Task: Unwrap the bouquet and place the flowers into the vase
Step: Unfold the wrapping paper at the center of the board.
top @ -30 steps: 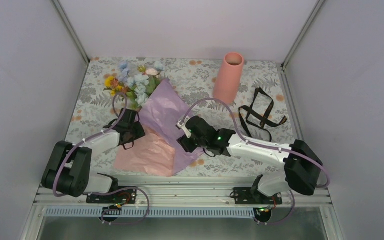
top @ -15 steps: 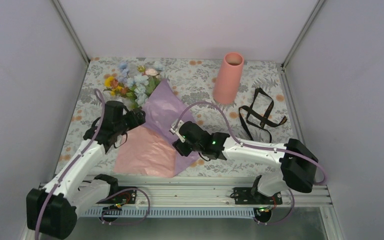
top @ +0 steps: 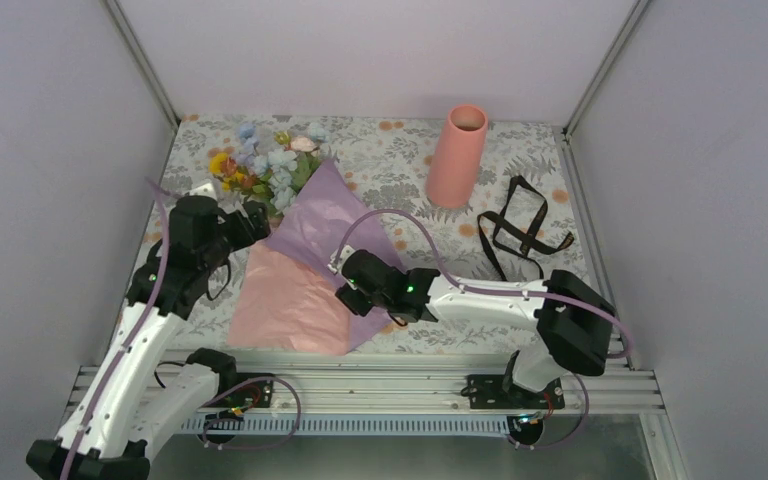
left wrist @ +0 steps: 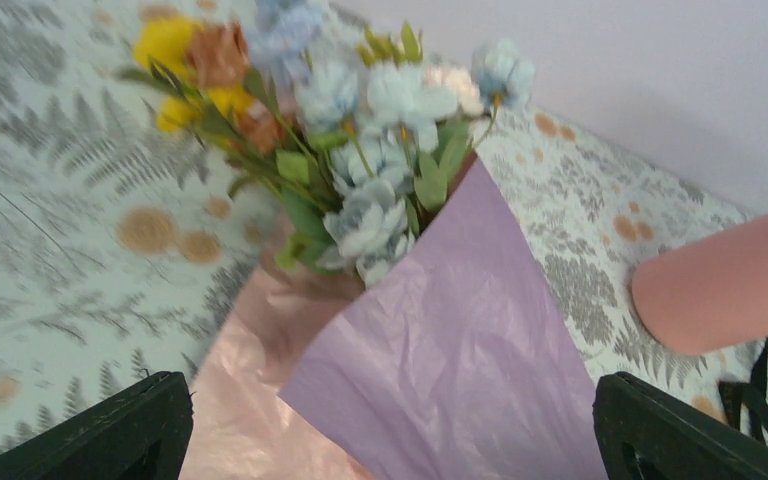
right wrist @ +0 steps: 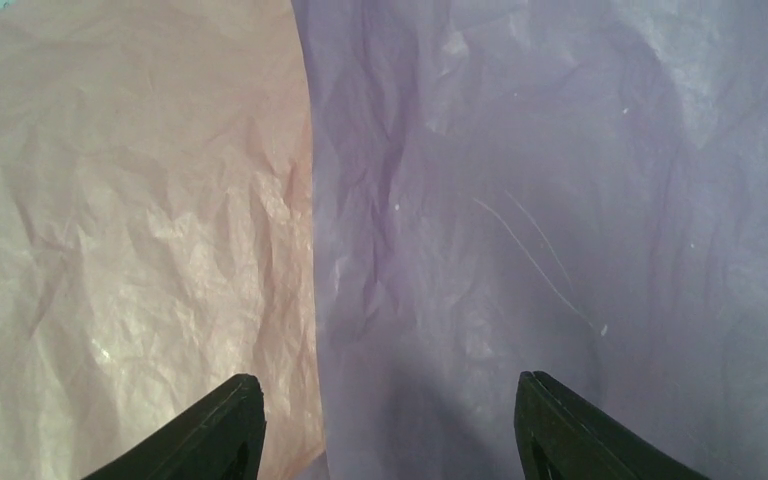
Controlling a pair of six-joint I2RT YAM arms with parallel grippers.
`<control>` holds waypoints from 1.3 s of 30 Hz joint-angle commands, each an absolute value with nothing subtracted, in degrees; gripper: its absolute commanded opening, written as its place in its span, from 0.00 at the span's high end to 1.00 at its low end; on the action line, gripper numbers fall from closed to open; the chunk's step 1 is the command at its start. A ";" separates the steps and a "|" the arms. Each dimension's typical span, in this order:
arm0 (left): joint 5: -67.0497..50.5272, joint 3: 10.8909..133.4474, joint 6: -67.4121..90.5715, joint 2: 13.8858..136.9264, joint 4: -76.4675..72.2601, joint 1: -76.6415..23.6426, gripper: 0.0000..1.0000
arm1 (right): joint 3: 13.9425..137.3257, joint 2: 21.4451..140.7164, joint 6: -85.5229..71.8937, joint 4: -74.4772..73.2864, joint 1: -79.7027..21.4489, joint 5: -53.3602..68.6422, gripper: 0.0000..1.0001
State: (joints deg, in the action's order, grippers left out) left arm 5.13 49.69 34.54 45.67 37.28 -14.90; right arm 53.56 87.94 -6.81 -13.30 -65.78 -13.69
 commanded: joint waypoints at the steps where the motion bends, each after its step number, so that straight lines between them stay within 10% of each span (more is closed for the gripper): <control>1: 12.07 54.63 28.89 42.09 43.55 -14.75 0.00 | 57.81 90.31 -7.51 -13.38 -67.11 -17.44 0.36; 30: 14.83 45.98 19.75 27.80 35.86 -14.76 0.00 | 60.59 101.14 -6.00 -19.61 -74.44 -37.65 0.42; 39: 15.32 45.89 19.86 27.61 35.86 -14.73 0.00 | 60.78 99.84 -6.75 -19.13 -74.23 -40.44 0.73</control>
State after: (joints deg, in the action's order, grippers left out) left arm 14.06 46.52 20.51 28.12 37.76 -14.90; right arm 59.33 101.23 -6.07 -19.42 -73.76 -37.87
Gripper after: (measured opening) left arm 0.999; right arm 0.331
